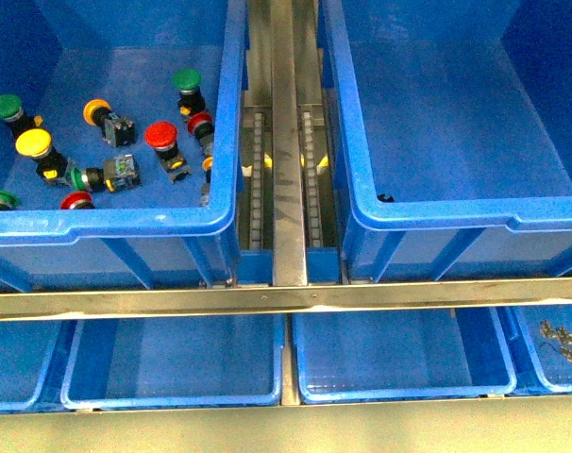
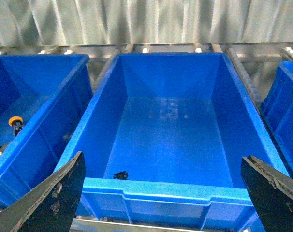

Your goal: Pick red and yellow buttons and place in box

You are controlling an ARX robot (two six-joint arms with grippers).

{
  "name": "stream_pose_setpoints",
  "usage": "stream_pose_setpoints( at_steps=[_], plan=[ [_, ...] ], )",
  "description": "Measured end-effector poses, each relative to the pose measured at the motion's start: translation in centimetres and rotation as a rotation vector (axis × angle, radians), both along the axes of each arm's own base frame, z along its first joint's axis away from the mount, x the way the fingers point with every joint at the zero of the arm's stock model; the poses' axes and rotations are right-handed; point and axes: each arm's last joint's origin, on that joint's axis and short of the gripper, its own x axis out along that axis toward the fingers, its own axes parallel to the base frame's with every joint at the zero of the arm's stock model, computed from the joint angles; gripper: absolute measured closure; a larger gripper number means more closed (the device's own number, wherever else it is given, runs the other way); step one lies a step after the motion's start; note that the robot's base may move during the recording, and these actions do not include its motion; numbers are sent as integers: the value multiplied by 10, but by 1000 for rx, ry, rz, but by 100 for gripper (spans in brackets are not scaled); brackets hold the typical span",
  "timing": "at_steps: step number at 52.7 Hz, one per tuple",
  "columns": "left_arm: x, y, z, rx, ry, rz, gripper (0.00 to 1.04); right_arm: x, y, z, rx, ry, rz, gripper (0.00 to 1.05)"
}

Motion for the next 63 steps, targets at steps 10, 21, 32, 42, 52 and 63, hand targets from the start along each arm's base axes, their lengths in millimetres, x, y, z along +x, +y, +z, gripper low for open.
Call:
stream_pose_setpoints(
  at_steps=[10,21,32,42,52,63],
  plan=[
    [0,0,0,0,0,0,8,0,0,0,0,0,0,7],
    [0,0,0,0,0,0,8,0,0,0,0,0,0,7],
    [0,0,0,0,0,0,8,0,0,0,0,0,0,7],
    [0,0,0,0,0,0,8,0,0,0,0,0,0,7],
    [0,0,0,0,0,0,8,0,0,0,0,0,0,7],
    [0,0,0,0,0,0,8,0,0,0,0,0,0,7]
  ],
)
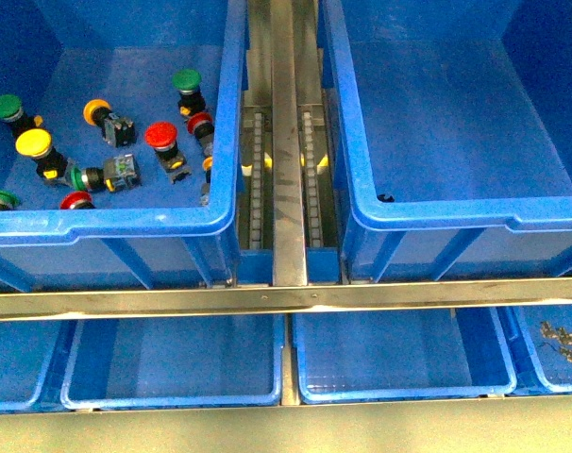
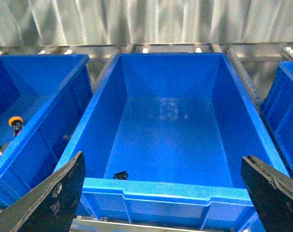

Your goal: Pick red and yellow buttons and place in box

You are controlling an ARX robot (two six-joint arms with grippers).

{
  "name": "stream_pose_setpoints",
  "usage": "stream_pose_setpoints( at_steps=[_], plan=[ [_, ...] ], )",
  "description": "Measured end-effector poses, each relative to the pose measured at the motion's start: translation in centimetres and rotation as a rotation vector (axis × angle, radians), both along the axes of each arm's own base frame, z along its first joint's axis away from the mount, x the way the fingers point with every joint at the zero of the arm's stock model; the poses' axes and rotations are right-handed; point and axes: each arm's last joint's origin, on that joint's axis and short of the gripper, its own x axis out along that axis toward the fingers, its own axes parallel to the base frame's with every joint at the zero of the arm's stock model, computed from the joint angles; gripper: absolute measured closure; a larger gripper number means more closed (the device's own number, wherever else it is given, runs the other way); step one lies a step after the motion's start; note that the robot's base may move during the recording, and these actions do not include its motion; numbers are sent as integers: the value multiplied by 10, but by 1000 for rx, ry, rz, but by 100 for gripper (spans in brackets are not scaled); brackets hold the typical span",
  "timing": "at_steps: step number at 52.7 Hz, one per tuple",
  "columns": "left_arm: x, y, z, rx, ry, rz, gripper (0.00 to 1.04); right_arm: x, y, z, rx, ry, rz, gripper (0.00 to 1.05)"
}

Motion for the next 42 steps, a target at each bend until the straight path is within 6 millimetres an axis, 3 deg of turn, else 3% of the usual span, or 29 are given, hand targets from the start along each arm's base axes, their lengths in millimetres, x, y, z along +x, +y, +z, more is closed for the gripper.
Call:
stream_pose_setpoints(
  at_steps=[10,15,19,30,42],
  plan=[
    [0,0,0,0,0,0,8,0,0,0,0,0,0,7],
    [7,-2,8,-96,491,143,8,0,0,0,0,0,-2,7],
    [25,-2,20,-111,601,132,8,0,0,0,0,0,0,7],
    [82,12,49,-78,606,-2,8,0,0,0,0,0,0,7],
    [189,23,38,154,674,-225,8,0,0,0,0,0,0,7]
  ],
)
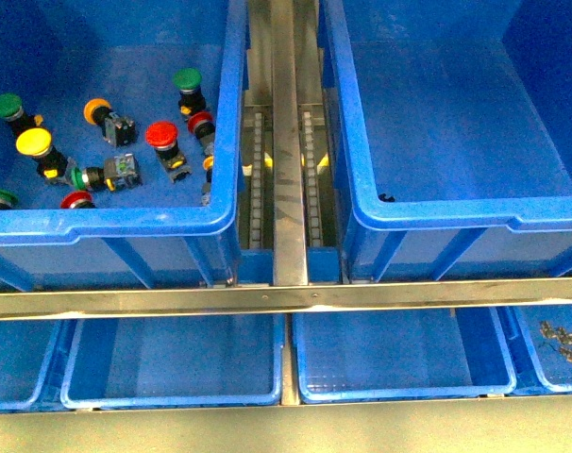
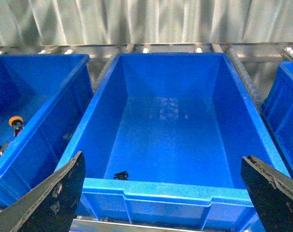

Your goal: Pick red and yellow buttons and place in box

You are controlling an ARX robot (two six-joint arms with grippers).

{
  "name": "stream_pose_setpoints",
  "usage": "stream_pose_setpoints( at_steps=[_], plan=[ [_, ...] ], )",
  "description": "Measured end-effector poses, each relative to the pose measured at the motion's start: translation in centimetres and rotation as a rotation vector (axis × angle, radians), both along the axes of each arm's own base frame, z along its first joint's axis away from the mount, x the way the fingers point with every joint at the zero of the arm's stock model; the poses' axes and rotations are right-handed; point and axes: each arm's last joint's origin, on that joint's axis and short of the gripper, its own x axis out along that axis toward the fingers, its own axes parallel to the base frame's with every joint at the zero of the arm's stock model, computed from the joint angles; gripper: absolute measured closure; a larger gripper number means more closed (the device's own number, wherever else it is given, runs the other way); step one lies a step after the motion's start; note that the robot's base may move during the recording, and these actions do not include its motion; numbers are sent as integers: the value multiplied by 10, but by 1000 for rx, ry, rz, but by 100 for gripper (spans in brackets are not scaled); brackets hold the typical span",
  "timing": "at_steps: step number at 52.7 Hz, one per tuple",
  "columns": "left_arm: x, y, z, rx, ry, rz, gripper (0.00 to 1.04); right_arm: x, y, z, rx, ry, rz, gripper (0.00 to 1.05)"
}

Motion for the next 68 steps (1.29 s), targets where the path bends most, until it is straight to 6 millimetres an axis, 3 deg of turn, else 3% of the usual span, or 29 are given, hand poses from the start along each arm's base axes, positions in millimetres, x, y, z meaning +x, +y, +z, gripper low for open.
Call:
stream_pose_setpoints(
  at_steps=[14,20,36,52,68],
  plan=[
    [83,-26,-42,38,94,-143,8,0,0,0,0,0,0,7],
    [104,-31,-59,44,120,-164,8,0,0,0,0,0,0,7],
    [139,-38,-101,44,177,-208,8,0,0,0,0,0,0,7],
    [166,-60,-113,45,153,-262,8,0,0,0,0,0,0,7],
    [188,-68,-128,50,151,-270,8,0,0,0,0,0,0,7]
  ],
)
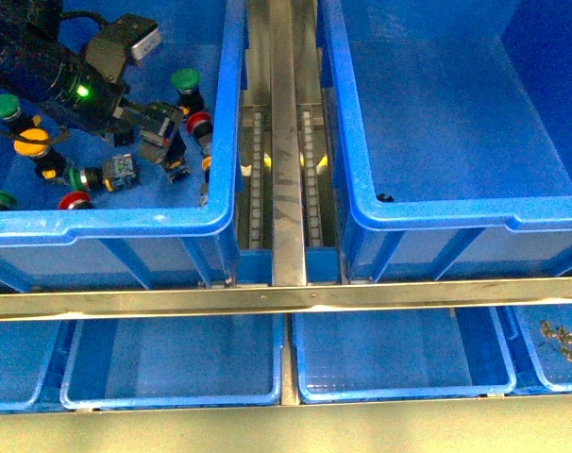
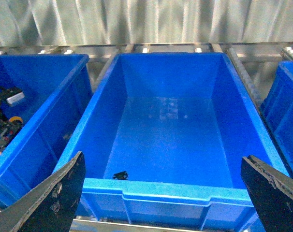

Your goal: Pick red and yellow buttons and place in box

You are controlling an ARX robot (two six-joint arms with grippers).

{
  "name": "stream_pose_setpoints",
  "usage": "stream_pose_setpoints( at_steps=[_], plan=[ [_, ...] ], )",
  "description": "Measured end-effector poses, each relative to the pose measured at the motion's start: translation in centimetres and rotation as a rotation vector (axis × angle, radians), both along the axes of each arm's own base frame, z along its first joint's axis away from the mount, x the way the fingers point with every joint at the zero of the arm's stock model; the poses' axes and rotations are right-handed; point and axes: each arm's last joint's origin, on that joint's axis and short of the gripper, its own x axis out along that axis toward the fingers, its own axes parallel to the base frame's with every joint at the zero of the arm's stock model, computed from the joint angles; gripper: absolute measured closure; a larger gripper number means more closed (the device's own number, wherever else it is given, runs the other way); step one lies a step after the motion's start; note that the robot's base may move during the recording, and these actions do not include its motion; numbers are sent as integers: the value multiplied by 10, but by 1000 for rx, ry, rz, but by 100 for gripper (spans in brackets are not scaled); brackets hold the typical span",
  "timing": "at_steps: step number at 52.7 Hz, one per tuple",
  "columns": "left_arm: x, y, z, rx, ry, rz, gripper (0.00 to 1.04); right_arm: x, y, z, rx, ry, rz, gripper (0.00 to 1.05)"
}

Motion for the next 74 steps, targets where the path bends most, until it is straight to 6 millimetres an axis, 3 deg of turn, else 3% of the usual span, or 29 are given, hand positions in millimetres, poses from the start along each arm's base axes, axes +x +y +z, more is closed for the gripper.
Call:
stream_pose_setpoints(
  at_steps=[30,50,66,74],
  plan=[
    [7,-13,-7,-28,25,-6,9,0,0,0,0,0,0,7],
    [9,-10,-5,-31,28,12,66,0,0,0,0,0,0,7],
    [3,6,-4,-106,44,65,70,0,0,0,0,0,0,7],
    [-11,26,15,-209,51,136,70,0,0,0,0,0,0,7]
  ],
)
